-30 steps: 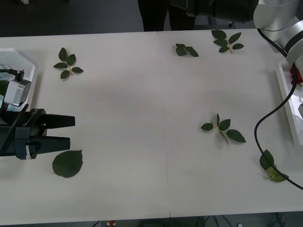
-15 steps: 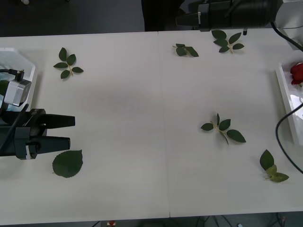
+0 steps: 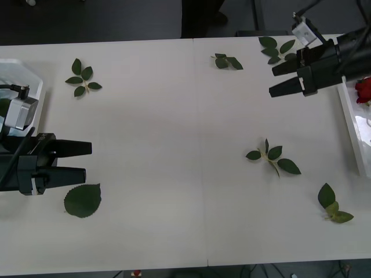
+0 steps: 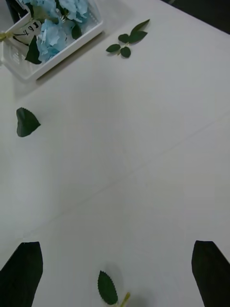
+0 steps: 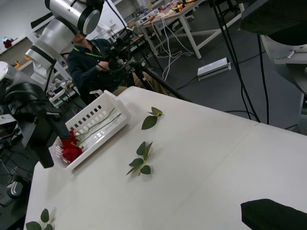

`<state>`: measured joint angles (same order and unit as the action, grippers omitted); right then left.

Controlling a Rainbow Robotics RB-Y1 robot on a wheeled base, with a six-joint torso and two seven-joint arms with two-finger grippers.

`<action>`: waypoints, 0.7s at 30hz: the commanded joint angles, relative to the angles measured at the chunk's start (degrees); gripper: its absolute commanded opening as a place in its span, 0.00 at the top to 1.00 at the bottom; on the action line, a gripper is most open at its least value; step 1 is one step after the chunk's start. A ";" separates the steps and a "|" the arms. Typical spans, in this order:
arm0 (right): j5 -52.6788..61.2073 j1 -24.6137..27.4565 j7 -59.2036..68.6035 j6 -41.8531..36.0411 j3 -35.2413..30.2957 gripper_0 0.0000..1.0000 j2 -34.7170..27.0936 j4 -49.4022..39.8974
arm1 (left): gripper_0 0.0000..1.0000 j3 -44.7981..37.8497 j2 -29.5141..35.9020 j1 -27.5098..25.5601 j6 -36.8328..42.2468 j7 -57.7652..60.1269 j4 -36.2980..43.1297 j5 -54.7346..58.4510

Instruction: Place the red flowers into the right box and the blue flowers into the left box. If a person shows an open palm, hand one flower to the person first, then continue sorting.

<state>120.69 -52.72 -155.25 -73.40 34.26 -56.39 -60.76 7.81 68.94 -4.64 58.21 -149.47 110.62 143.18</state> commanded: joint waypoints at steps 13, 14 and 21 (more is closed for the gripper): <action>10.97 4.91 0.25 1.60 -1.21 0.10 -6.27 -6.13 | 0.00 0.19 1.20 0.15 -0.47 -5.53 0.91 0.88; 10.97 4.91 0.25 1.68 -1.21 0.10 -6.18 -6.13 | 0.00 0.19 1.20 0.15 -0.47 -5.53 0.91 0.88; 10.53 5.62 0.25 1.86 -1.21 0.10 -6.18 -6.04 | 0.00 0.19 1.20 0.15 -0.47 -5.53 0.91 0.88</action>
<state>130.72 -47.58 -155.25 -72.02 34.24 -60.80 -65.53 7.81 68.94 -4.64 58.21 -149.49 110.62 143.18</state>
